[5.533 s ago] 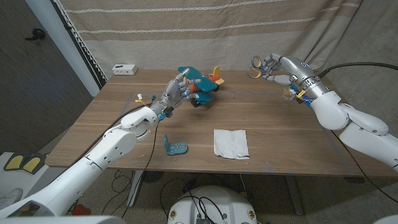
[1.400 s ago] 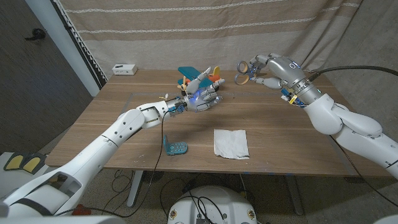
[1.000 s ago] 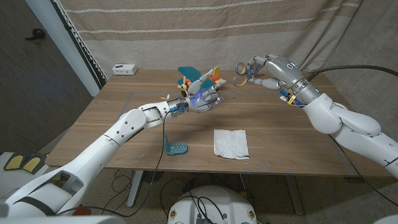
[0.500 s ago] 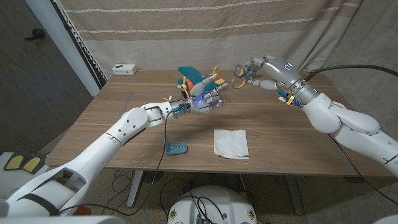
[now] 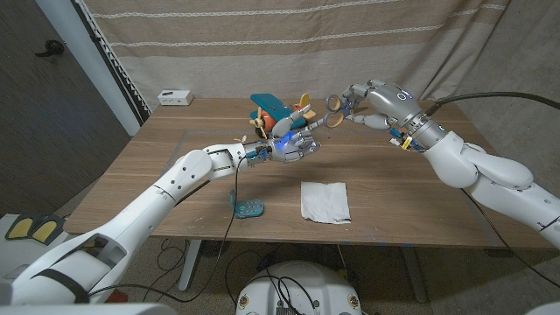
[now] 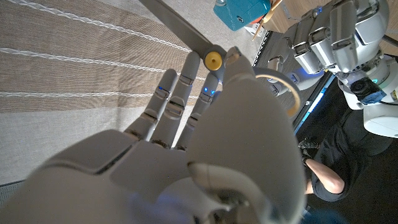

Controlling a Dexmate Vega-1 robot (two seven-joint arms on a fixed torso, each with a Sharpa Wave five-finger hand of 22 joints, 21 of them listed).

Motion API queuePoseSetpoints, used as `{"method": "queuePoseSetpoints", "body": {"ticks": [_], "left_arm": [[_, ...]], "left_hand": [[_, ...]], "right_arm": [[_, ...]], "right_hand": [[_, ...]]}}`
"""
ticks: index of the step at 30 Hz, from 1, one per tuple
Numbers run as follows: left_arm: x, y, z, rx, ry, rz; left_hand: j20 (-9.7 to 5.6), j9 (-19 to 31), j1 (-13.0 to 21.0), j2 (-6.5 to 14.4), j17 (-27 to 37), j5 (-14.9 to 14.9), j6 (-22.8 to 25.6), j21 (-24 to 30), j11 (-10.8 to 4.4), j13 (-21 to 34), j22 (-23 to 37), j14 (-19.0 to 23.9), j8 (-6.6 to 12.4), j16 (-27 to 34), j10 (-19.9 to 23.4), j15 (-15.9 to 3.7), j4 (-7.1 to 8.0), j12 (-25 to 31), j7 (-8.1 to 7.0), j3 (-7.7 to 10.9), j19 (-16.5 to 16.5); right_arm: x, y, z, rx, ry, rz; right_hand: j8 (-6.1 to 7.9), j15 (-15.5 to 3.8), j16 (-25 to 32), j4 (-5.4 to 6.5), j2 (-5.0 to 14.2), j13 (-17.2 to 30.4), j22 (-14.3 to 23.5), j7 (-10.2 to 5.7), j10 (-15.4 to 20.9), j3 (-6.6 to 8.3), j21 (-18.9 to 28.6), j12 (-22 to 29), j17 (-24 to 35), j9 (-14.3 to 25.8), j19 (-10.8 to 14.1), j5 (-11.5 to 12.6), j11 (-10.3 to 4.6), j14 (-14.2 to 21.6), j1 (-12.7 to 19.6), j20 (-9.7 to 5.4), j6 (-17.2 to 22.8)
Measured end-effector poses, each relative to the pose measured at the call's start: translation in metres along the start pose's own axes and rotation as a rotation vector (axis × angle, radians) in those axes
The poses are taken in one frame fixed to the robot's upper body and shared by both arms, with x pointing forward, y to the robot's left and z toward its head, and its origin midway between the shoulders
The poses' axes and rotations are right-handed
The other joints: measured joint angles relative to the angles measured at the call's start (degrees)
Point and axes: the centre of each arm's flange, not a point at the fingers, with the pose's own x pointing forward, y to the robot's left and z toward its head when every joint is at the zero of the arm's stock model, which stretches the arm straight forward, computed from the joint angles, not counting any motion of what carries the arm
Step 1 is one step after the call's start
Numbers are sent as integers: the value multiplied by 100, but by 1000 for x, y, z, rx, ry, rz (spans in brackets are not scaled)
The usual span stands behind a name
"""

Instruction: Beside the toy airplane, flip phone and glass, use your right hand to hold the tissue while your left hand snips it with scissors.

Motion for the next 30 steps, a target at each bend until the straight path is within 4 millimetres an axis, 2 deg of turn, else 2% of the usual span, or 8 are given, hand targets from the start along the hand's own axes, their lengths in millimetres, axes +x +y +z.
{"method": "queuePoseSetpoints", "body": {"ticks": [30], "left_arm": [[18,-2,-2,-4,40,-45]], "left_hand": [[0,-238,43,-44,-1,0,-122,105,-6,40,-107,62,0,22,8,1,23,77,0,-24,0]], "right_arm": [[6,4,-1,-37,-18,8]], "right_hand": [[39,-1,-44,0,-2,0,-26,-21,0,0,130,-14,31,-18,-49,18,0,0,2,-8,-22]]}}
